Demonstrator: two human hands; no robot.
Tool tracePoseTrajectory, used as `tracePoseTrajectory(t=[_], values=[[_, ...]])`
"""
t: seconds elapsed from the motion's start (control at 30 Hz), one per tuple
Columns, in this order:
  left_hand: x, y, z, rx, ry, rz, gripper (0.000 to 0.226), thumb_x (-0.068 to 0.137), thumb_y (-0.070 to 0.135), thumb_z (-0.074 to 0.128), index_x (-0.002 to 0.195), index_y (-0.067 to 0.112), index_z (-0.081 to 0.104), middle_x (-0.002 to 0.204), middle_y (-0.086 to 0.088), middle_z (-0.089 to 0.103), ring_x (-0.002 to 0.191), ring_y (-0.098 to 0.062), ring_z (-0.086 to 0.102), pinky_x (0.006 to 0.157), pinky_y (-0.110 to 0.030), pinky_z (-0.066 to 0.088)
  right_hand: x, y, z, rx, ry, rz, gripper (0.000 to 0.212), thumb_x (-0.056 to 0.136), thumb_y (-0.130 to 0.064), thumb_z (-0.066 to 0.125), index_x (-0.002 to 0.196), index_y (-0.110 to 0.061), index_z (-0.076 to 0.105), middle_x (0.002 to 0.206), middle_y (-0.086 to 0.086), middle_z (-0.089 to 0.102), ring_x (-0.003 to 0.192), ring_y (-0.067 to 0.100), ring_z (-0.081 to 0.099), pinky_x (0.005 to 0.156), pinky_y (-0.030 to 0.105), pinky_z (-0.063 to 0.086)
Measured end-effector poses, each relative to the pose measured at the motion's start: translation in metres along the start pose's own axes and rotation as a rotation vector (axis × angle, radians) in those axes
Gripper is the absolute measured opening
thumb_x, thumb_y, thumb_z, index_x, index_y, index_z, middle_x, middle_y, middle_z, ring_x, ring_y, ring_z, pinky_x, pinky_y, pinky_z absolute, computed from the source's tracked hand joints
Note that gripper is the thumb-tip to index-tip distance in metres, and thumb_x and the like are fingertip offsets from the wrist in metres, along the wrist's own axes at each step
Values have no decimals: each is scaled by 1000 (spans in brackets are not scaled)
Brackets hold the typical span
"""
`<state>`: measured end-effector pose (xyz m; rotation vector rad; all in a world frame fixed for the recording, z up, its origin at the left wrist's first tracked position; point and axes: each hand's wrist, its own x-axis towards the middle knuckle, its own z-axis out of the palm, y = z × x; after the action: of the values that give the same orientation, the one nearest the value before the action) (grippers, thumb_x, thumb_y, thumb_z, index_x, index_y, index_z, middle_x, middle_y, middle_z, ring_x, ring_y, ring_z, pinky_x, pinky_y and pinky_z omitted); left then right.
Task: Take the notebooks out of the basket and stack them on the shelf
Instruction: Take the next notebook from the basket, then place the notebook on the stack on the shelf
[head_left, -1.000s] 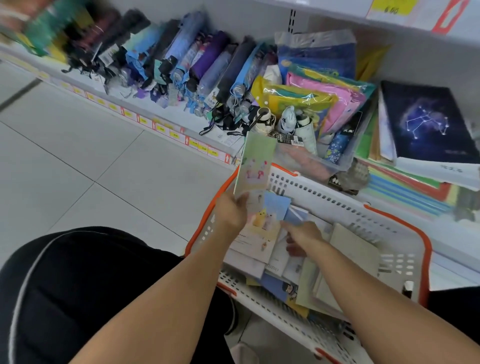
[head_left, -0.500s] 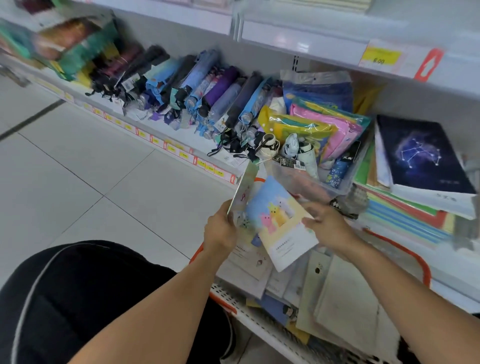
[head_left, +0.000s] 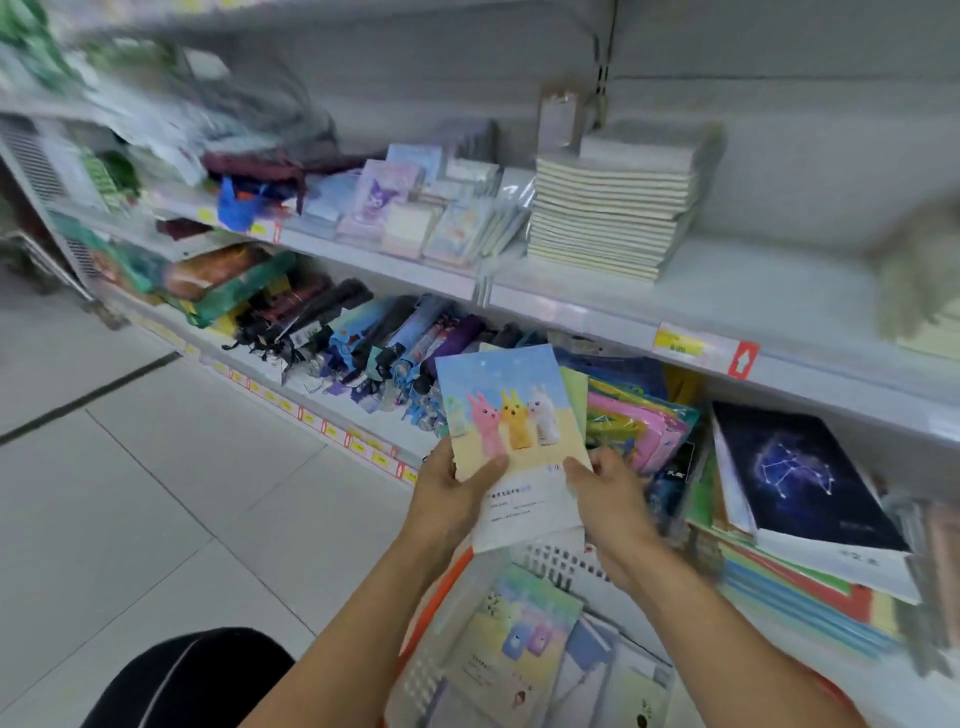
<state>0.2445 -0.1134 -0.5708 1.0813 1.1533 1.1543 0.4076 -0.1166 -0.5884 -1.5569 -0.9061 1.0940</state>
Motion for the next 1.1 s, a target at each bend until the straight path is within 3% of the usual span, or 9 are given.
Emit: tracePoseTrajectory(t=[0.1, 0.23, 0.33, 0.43, 0.6, 0.73, 0.83, 0.93, 1.1], values=[[6, 24, -3, -70, 7, -2, 30, 93, 14, 63, 122, 20, 61, 112, -1, 73, 102, -25, 70, 90, -48, 55, -11, -38, -1, 78, -43, -68, 11, 100, -13, 54, 111, -15, 51, 96, 2, 65, 77, 17, 62, 62, 29, 52], [12, 67, 4, -128, -7, 83, 22, 95, 25, 61, 117, 25, 64, 110, 1, 74, 101, -23, 70, 89, -47, 55, -26, -84, -21, 165, -290, -31, 20, 100, -28, 54, 120, -30, 54, 117, -1, 65, 95, 27, 68, 56, 45, 59], [18, 106, 15, 46, -69, 175, 21, 96, 36, 57, 116, 32, 63, 107, 5, 74, 91, -19, 72, 71, -37, 58, -28, -121, -32, 208, -231, -171, 20, 103, -21, 50, 120, -26, 60, 121, 4, 66, 96, 31, 68, 55, 41, 59], [27, 147, 31, 169, -195, 197, 23, 98, 29, 56, 122, 32, 55, 89, -2, 70, 56, -21, 60, 41, -23, 43, -21, -160, -49, 365, -226, -207, 26, 104, -11, 45, 125, -18, 59, 121, 6, 68, 97, 28, 71, 59, 37, 61], [65, 201, 68, 70, -131, 166, 14, 101, 28, 51, 112, 23, 57, 86, 0, 61, 58, -13, 46, 47, -22, 35, -4, -217, -69, 492, -261, -213, 31, 101, 5, 42, 123, -4, 61, 119, 11, 70, 100, 23, 69, 67, 30, 61], [113, 237, 98, -40, -209, 88, 17, 99, 15, 54, 113, 7, 58, 75, -4, 50, 49, -9, 32, 36, -17, 26, 24, -259, -79, 484, -184, -254, 34, 98, 15, 35, 124, 6, 55, 122, 16, 65, 98, 24, 64, 69, 27, 62], [152, 255, 124, -34, -147, 108, 37, 96, 1, 56, 131, -7, 48, 83, -9, 55, 56, -10, 40, 42, -17, 38, 54, -290, -86, 440, -85, -251, 34, 94, 21, 34, 123, 13, 50, 118, 20, 60, 93, 27, 62, 67, 27, 62], [181, 261, 143, -21, -68, 167, 46, 95, -1, 56, 139, -5, 43, 120, -18, 56, 63, -13, 50, 56, -21, 47, 86, -311, -88, 397, -22, -250, 23, 93, 22, 37, 105, 9, 52, 101, 14, 57, 87, 25, 61, 74, 29, 59], [233, 264, 154, 26, -45, 179, 29, 93, -1, 59, 119, -12, 56, 91, -13, 57, 61, -13, 52, 60, -21, 50, 134, -313, -90, 281, 10, -251, 16, 90, 18, 53, 103, 9, 56, 89, 13, 60, 77, 19, 61, 89, 29, 52]])
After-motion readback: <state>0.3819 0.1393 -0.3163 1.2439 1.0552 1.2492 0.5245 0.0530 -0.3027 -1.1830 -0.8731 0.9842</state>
